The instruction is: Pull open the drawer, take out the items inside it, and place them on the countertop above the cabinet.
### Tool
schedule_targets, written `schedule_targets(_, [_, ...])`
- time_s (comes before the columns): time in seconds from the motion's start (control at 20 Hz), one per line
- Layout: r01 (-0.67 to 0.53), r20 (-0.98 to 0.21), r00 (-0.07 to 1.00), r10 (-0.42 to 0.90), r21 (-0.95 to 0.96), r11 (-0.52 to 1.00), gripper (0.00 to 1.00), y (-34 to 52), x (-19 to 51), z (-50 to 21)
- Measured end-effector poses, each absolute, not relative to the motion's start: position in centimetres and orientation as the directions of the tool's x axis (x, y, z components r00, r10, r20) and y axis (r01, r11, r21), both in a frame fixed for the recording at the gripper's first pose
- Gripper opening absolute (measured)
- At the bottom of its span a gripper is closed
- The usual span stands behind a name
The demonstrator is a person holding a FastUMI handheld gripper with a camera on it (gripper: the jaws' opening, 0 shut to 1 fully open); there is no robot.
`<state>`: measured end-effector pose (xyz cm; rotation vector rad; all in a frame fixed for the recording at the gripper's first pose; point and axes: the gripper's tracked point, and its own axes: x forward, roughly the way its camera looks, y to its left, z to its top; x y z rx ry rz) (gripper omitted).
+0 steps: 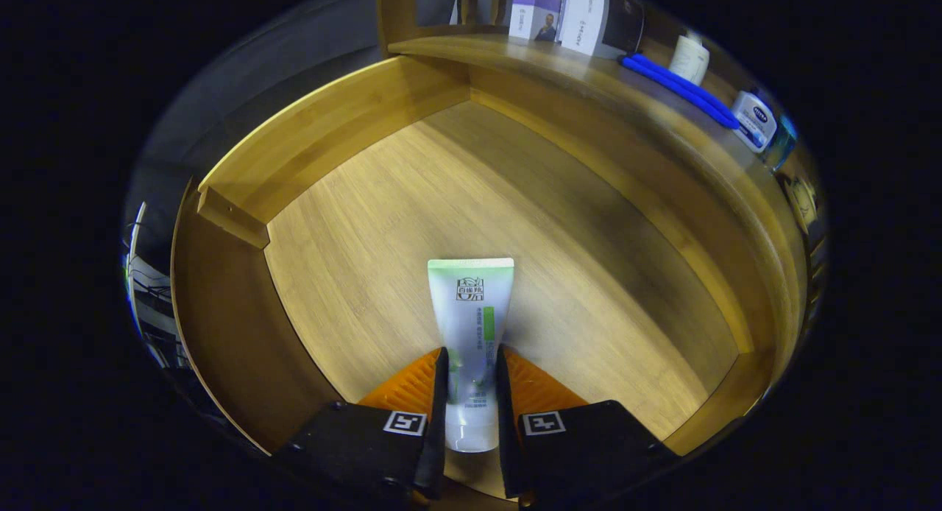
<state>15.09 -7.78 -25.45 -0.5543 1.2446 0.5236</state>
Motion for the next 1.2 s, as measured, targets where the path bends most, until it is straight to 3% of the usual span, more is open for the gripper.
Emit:
schedule_targets(0.05, [-0.668, -0.964, 0.262, 0.047, -0.146, 0.729, 0.33, -8.1, 15.2, -25.5])
schedule_targets(0.45, [-0.633, -0.849, 0.507, 0.153, -0.246, 0.734, 0.33, -5.5, 19.1, -19.9])
schedule_targets(0.85, [-0.511, -0.760, 0.623, 0.185, -0.216, 0.832, 0.33, -5.9, 21.1, -13.7])
schedule_targets(1.2, [-0.374, -0.725, 0.677, 0.129, -0.188, 0.908, 0.33, -7.9, 25.6, -10.8])
